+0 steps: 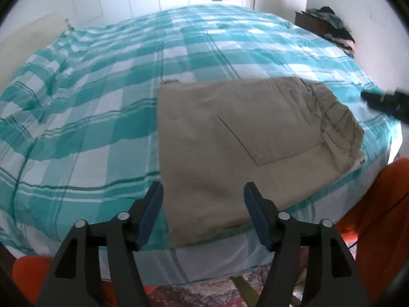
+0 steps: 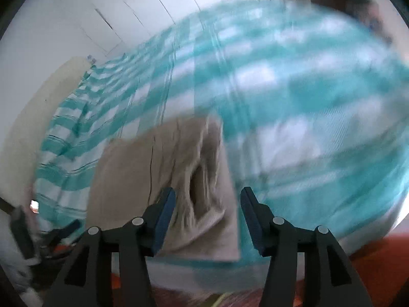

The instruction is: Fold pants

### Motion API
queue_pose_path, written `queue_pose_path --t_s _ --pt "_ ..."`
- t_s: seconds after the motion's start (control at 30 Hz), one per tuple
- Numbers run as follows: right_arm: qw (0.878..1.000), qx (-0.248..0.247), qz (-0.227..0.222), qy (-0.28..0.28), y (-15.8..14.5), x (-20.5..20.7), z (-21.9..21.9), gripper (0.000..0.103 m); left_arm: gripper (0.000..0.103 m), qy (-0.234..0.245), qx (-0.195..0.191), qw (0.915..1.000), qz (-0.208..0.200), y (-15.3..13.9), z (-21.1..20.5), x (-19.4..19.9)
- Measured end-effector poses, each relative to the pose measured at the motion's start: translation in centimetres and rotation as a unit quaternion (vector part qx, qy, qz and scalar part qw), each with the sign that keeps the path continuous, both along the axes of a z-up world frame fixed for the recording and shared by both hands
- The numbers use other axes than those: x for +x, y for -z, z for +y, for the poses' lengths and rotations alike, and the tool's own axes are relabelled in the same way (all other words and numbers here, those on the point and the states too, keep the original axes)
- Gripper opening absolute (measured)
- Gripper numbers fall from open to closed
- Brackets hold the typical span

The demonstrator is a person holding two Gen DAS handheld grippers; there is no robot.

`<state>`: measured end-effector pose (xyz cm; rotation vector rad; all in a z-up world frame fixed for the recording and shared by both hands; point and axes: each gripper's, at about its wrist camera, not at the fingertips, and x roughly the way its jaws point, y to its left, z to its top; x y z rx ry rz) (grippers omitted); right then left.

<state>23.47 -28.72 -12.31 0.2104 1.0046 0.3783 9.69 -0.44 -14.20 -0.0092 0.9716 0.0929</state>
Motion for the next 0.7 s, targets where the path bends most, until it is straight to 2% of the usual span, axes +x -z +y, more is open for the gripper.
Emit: queue_pose_path --t_s 0.07,0.17,0.23,0.3,0.37,0.43,0.47,0.57,0.7 --pt "0.998 -0.01 -0.047 -0.036 -2.5 0.3 1.3 0.053 0.068 -0.002 0.011 0.9999 0.009 0.4 0.0 0.5" --pt "0.991 -0.001 -0.084 -0.107 -4.4 0.7 4.6 0.053 0.068 -0.006 0.016 0.9996 0.023 1.0 -0.1 0.6" --pt "0.985 0.01 -0.091 -0.145 -3.9 1.0 6.7 0.053 0.068 -0.005 0.022 0.9994 0.027 1.1 -0.3 0.5" --pt "0.982 -0.003 -0.083 -0.168 -2.3 1.3 8.2 0.053 0.068 -0.005 0.027 0.9992 0.028 1.2 -0.4 0.5" --pt "0.984 -0.039 -0.034 -0.17 1.2 2.4 9.1 0.053 0.068 -0.004 0.026 0.9993 0.028 1.1 -0.4 0.5" --pt "0.984 -0.073 0.024 -0.159 4.9 3.3 8.6 0.038 0.068 -0.006 0.028 0.9992 0.027 1.0 -0.4 0.4" --pt "0.985 -0.077 0.017 -0.155 5.2 3.2 8.3 0.037 0.068 -0.006 0.029 0.9992 0.027 1.0 -0.3 0.5" --pt "0.987 -0.07 0.005 -0.145 3.3 2.6 7.7 0.037 0.068 -0.009 0.022 0.9993 0.03 1.2 -0.1 0.5" --pt "0.984 -0.058 -0.04 -0.161 0.5 0.2 7.7 0.037 0.068 -0.009 0.017 0.9992 0.034 1.3 -0.1 0.7"
